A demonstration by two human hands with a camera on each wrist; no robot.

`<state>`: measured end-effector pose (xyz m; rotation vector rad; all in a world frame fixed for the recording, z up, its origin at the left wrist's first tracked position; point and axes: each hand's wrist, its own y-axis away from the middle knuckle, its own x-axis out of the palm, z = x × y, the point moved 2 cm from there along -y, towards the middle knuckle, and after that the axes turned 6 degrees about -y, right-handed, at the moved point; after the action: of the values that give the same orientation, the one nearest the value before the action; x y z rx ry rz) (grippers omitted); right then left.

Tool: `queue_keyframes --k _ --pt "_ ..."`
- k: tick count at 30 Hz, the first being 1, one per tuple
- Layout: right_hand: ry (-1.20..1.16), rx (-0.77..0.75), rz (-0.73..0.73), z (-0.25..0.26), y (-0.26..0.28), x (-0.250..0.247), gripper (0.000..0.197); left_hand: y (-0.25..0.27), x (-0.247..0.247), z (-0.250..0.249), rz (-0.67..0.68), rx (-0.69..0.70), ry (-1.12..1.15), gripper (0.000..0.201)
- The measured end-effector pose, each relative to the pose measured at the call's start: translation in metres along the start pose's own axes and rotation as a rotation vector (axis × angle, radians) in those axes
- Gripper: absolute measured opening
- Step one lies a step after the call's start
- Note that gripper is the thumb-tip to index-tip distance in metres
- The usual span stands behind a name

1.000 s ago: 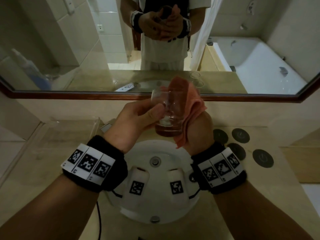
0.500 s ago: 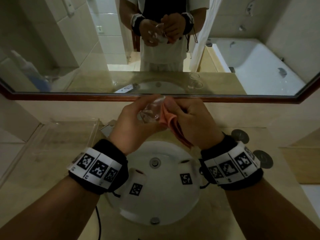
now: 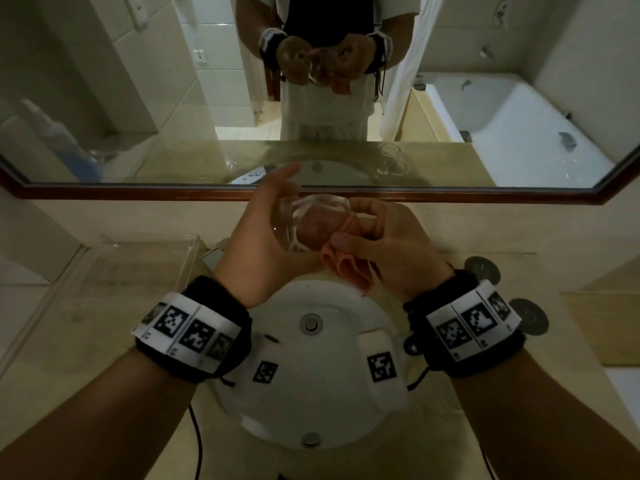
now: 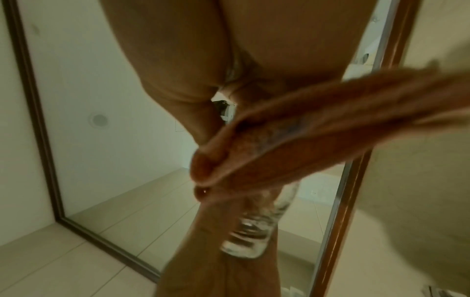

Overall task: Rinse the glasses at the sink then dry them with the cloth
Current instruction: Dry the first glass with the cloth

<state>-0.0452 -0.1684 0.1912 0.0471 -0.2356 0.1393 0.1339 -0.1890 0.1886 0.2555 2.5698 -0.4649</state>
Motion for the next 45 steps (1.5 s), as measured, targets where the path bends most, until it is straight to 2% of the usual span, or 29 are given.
queue_keyframes --k 1,4,6,8,11,13,15,17,18,20,21,22,24,26,29,31,33,34,36,37,38,39,42,45 --pt "-0.018 -0.027 -0.031 0.0 0.0 0.0 0.046 0.0 0.0 0.002 0.016 -0.076 0.126 0.108" --pt "-0.029 -0.058 -0.041 0.001 0.004 0.002 0.041 0.001 0.003 0.001 0.097 -0.367 0.595 0.055" --pt "0.011 -0.035 -0.018 0.001 0.004 0.004 0.038 0.001 0.004 -0.001 0.085 -0.446 0.603 0.037" --pt "-0.008 0.008 -0.017 0.001 0.005 0.007 0.037 0.003 0.003 0.0 0.035 -0.362 0.516 0.028" --pt "-0.132 0.042 -0.062 0.002 0.005 0.006 0.04 0.003 -0.002 0.001 0.085 -0.129 0.383 0.044" --pt "-0.18 0.05 -0.058 0.002 0.006 0.005 0.025 0.0 -0.004 0.001 0.122 0.01 0.238 0.058" --pt "-0.171 0.067 -0.08 0.004 0.007 0.005 0.03 -0.002 -0.005 0.001 0.126 0.069 0.133 0.063" --pt "-0.14 0.058 -0.103 0.006 0.007 0.007 0.046 -0.003 -0.003 0.003 0.113 0.013 0.197 0.063" --pt "-0.102 0.041 -0.117 0.006 0.007 0.007 0.051 -0.003 -0.002 0.003 0.109 -0.086 0.326 0.06" --pt "0.003 -0.004 -0.117 0.007 0.007 0.01 0.052 -0.003 0.002 0.002 0.141 -0.37 0.627 0.058" --pt "0.039 -0.02 -0.091 0.007 0.007 0.013 0.05 -0.003 0.003 0.002 0.16 -0.465 0.657 0.058" --pt "0.052 -0.03 -0.063 0.005 0.008 0.015 0.05 -0.004 0.005 0.001 0.162 -0.491 0.61 0.052" --pt "0.037 -0.012 -0.034 0.002 0.008 0.015 0.053 -0.003 0.005 0.001 0.115 -0.415 0.518 0.041" --pt "-0.019 0.031 -0.068 0.001 0.008 0.011 0.061 -0.003 0.001 0.0 0.11 -0.272 0.478 0.044" --pt "-0.133 0.065 -0.085 -0.001 0.006 0.004 0.071 -0.004 -0.006 0.002 0.178 -0.03 0.214 0.056" --pt "-0.146 0.067 -0.099 -0.002 0.004 0.003 0.077 -0.006 -0.006 0.003 0.189 -0.008 0.193 0.065" --pt "-0.097 0.035 -0.119 0.0 0.004 0.005 0.077 -0.007 -0.003 0.006 0.169 -0.034 0.267 0.065" --pt "-0.068 0.013 -0.121 0.001 0.005 0.005 0.075 -0.007 -0.001 0.007 0.152 -0.096 0.349 0.061" --pt "0.01 -0.028 -0.108 0.002 0.006 0.006 0.066 -0.007 0.003 0.007 0.125 -0.344 0.593 0.048" --pt "0.063 -0.043 -0.098 0.003 0.006 0.008 0.064 -0.007 0.004 0.007 0.111 -0.449 0.658 0.045" --pt "0.105 -0.051 -0.081 0.003 0.007 0.01 0.064 -0.007 0.005 0.006 0.1 -0.483 0.64 0.042" --pt "0.132 -0.05 -0.062 0.003 0.007 0.012 0.064 -0.007 0.006 0.005 0.085 -0.47 0.584 0.037" --pt "0.14 -0.007 -0.063 0.001 0.007 0.009 0.065 -0.005 0.004 0.005 0.079 -0.308 0.483 0.033" --pt "0.047 0.024 -0.141 0.0 0.006 0.002 0.067 -0.004 -0.002 0.008 0.152 -0.063 0.27 0.053"
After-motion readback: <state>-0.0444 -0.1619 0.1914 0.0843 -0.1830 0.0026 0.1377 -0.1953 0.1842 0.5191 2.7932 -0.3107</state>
